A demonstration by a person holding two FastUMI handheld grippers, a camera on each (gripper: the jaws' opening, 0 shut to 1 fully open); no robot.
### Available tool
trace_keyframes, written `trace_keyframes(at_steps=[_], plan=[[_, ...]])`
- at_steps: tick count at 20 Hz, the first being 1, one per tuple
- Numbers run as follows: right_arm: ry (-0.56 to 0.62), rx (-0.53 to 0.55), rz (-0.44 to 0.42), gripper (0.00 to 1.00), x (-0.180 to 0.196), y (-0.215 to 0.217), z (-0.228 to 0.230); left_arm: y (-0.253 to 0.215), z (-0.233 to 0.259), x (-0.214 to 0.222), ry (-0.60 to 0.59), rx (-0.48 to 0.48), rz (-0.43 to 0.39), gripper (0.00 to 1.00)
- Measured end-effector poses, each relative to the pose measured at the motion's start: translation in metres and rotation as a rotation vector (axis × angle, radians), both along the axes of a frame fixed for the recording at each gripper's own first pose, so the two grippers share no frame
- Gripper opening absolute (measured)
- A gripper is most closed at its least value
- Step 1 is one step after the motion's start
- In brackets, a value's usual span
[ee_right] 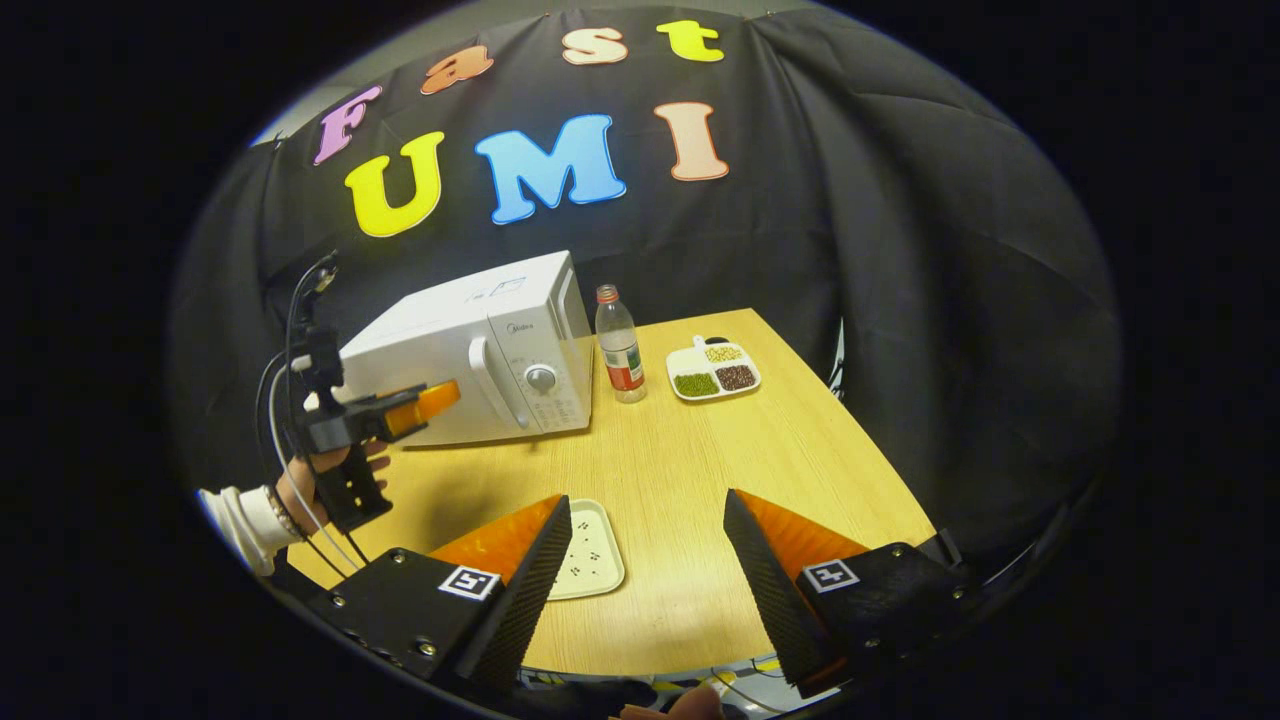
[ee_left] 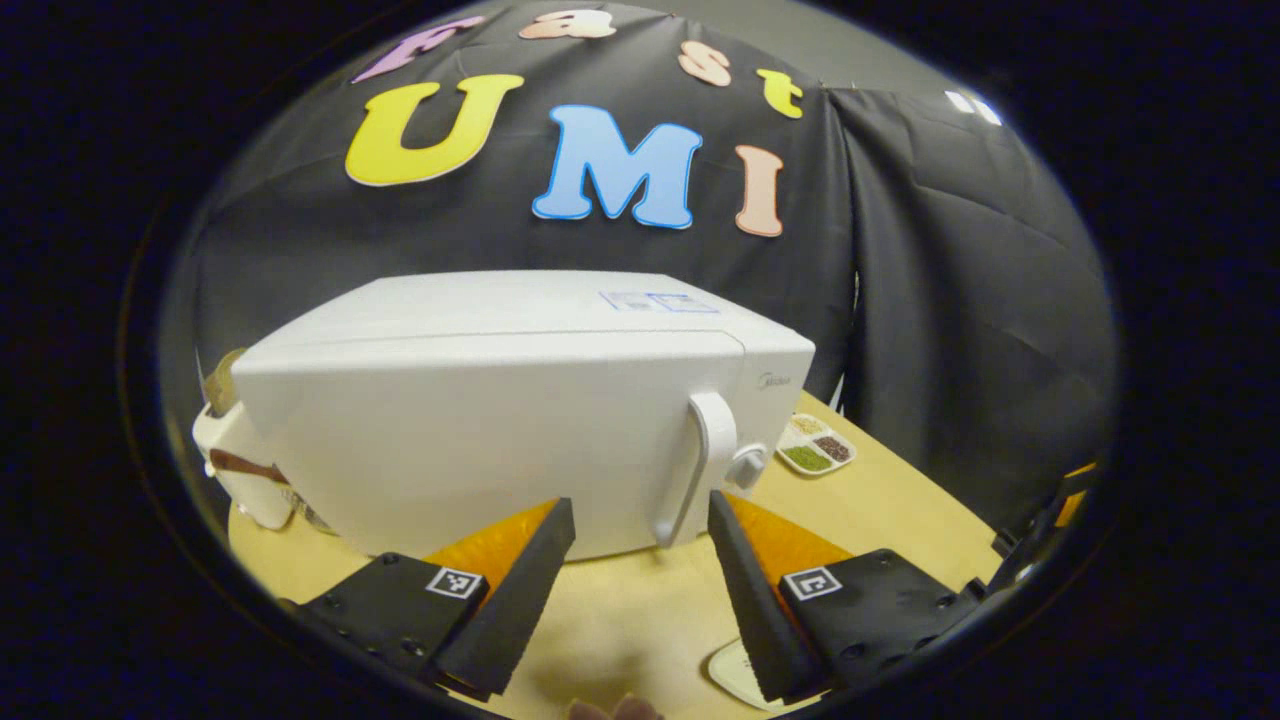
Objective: Open the microwave oven with the left hand, put the food in, and close the microwave oven.
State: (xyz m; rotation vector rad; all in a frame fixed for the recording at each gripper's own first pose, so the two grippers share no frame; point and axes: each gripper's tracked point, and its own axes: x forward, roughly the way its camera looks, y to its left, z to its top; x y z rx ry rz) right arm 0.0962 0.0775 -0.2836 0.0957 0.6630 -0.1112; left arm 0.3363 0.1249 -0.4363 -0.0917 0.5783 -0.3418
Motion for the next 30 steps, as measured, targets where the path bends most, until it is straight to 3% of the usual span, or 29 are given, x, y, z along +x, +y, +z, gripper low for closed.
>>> trace_keyframes(at_steps=[1,5,8,9,11,12,13,15,17,19,22,25,26,30], plan=[[-0.017,0.001,0.006,0.94,0.005,-0.001,0.008,0.007,0.009,-0.014,0.0,-0.004,0.016,0.99],[-0.086,-0.005,0.04,0.94,0.024,-0.004,0.041,0.017,0.059,-0.062,-0.044,-0.036,0.05,0.89],[-0.143,-0.011,0.086,0.94,0.035,-0.002,0.071,0.027,0.112,-0.079,-0.109,-0.048,0.106,0.93],[-0.164,-0.018,0.107,0.94,0.037,0.0,0.082,0.03,0.132,-0.085,-0.137,-0.06,0.13,0.89],[-0.206,-0.031,0.148,0.94,0.037,-0.001,0.106,0.032,0.174,-0.098,-0.191,-0.077,0.169,0.98],[-0.225,-0.037,0.167,0.94,0.035,-0.003,0.117,0.033,0.196,-0.105,-0.218,-0.077,0.186,0.98],[-0.244,-0.039,0.186,0.94,0.033,-0.005,0.13,0.032,0.217,-0.112,-0.25,-0.072,0.202,0.98],[-0.282,-0.052,0.211,0.94,0.025,-0.015,0.155,0.022,0.262,-0.128,-0.317,-0.08,0.23,0.87],[-0.327,-0.063,0.231,0.94,0.017,-0.027,0.18,0.004,0.297,-0.145,-0.346,-0.09,0.244,0.87],[-0.364,-0.082,0.244,0.94,0.012,-0.041,0.201,-0.007,0.336,-0.168,-0.376,-0.084,0.281,0.92],[-0.418,-0.087,0.252,0.94,0.012,-0.05,0.227,-0.015,0.388,-0.211,-0.408,-0.119,0.341,0.87],[-0.459,-0.058,0.291,0.95,0.008,-0.039,0.243,0.001,0.422,-0.245,-0.431,-0.067,0.391,0.87],[-0.465,-0.061,0.294,0.95,0.006,-0.04,0.247,0.005,0.433,-0.252,-0.44,-0.039,0.401,0.92],[-0.523,-0.021,0.313,0.94,0.0,-0.018,0.28,-0.003,0.474,-0.268,-0.505,-0.011,0.4,0.97]])
